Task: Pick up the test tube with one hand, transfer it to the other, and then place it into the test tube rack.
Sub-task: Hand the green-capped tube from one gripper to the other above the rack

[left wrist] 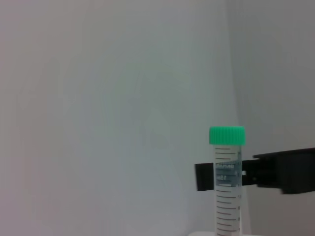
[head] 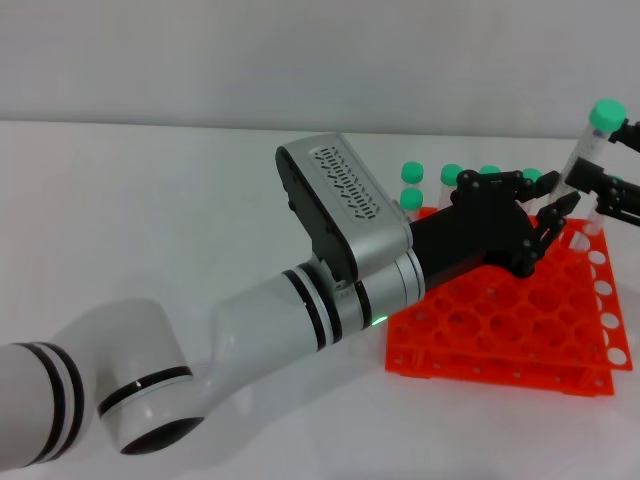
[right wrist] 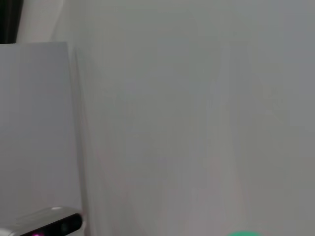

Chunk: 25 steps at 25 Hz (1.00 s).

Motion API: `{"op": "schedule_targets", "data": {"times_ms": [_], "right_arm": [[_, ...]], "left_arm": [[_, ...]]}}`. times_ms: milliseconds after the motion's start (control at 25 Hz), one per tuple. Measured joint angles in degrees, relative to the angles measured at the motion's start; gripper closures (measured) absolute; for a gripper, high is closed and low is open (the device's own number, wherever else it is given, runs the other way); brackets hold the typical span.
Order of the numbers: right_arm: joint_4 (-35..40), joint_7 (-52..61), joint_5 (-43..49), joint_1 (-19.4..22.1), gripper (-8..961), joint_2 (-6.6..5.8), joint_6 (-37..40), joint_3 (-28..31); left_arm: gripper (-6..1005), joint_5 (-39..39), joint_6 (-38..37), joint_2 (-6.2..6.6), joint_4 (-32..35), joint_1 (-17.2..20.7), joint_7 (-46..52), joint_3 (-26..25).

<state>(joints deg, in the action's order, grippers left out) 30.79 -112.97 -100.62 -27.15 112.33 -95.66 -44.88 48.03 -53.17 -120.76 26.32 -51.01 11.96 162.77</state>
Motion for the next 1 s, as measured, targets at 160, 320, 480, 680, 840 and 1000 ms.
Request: {"op": "schedule_targets", "data": {"times_ms": [160, 320, 480, 680, 840, 1000], "right_arm": [[-0.1, 0.1, -0.3, -1.0, 144, 0.39, 1.1, 0.0], [-0.1, 0.5, -0.5, -1.3, 223, 0.43, 1.4, 0.4], [-0.2, 0.4, -1.0, -1.1, 379, 0.43, 1.4, 1.1], [-0.1, 0.3, -1.2, -0.8, 593, 0.46, 1.3, 1.1], [-0.2, 0.2, -1.3, -0.8, 653, 0.51, 1.3, 1.1], [-0.2, 0.2, -1.4, -0.6, 713, 0.52, 1.1, 1.1]], "left_arm": [[724, 0.0, 0.0, 0.0, 0.0, 0.0, 0.0, 0.0], [719, 0.0, 0.0, 0.0, 0.0, 0.1, 0.0, 0.0], [714, 0.0, -0.1, 0.0, -0.1, 0.2, -0.1, 0.0], [708, -0.1, -0.1, 0.0, 0.0, 0.3, -0.1, 0.0], [703, -0.1, -0.2, 0.0, 0.0, 0.5, -0.1, 0.0], [698, -0.1, -0.2, -0.01, 0.1, 0.6, -0.1, 0.0]]}}
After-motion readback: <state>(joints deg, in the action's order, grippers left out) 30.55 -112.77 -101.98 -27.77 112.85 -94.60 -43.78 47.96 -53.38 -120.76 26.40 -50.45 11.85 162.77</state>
